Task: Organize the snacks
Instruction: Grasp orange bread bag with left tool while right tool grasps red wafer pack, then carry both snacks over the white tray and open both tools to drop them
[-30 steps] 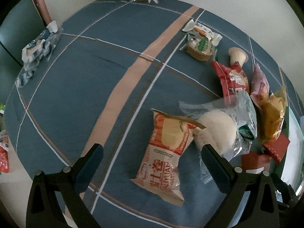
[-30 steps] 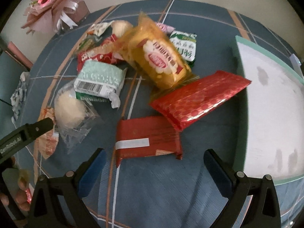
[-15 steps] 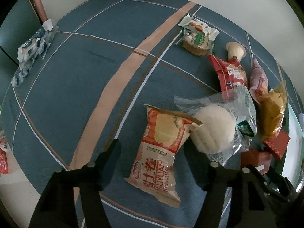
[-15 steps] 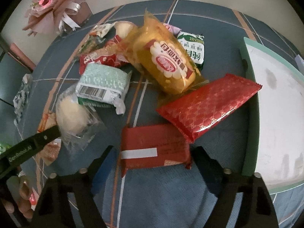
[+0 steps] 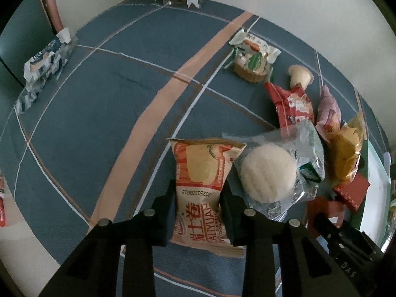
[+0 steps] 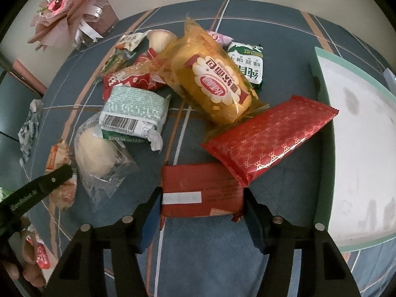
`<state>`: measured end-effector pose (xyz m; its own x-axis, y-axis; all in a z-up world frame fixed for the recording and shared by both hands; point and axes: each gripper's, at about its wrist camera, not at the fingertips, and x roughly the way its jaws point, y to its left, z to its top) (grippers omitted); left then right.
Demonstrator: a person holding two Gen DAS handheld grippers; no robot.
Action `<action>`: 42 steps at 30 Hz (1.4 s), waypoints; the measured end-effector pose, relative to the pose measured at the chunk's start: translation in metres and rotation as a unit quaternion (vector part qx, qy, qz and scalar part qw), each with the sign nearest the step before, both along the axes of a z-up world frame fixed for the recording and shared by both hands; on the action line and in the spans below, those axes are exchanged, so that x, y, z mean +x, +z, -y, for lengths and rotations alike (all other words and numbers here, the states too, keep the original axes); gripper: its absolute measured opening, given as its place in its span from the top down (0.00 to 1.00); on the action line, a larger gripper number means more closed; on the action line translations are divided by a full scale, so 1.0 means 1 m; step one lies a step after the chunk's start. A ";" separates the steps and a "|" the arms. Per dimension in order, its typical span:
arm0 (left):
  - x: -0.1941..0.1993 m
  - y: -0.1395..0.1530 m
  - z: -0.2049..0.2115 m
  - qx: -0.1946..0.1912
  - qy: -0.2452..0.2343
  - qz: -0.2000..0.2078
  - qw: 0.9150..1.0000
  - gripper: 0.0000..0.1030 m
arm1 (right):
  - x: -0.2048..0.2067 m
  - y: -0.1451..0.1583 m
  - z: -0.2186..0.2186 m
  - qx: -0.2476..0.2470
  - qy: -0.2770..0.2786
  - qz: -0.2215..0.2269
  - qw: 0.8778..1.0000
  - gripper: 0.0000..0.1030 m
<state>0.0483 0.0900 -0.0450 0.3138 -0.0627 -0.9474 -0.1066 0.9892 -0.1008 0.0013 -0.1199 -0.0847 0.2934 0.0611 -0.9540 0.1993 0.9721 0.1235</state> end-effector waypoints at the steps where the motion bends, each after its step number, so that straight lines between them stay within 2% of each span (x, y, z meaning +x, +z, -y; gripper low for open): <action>1: 0.000 0.003 0.000 0.000 0.002 0.004 1.000 0.68 | 0.001 0.001 0.001 0.001 0.000 -0.001 1.000 0.38; 11: -0.012 0.032 -0.005 -0.006 0.006 0.043 0.999 0.68 | -0.007 0.029 -0.001 0.011 -0.006 -0.005 1.000 0.39; 21: -0.020 0.063 -0.002 -0.013 -0.001 0.078 0.997 0.68 | -0.012 0.080 -0.005 0.016 0.006 0.045 0.999 0.39; 27: -0.023 0.072 0.008 -0.014 -0.012 0.088 0.996 0.68 | -0.013 0.089 0.005 0.024 -0.007 0.057 0.998 0.39; 33: -0.023 0.077 0.033 -0.013 -0.041 0.080 0.996 0.67 | -0.015 0.096 0.034 0.030 -0.046 0.074 0.996 0.39; 42: -0.020 0.104 0.112 -0.002 -0.132 0.092 0.987 0.67 | -0.033 0.105 0.119 0.005 -0.169 0.093 0.981 0.39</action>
<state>0.0284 -0.0223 0.0585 0.4525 -0.1683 -0.8757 0.1748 0.9797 -0.0980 -0.0314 -0.2385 0.0204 0.4677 -0.0599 -0.8818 0.4829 0.8530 0.1982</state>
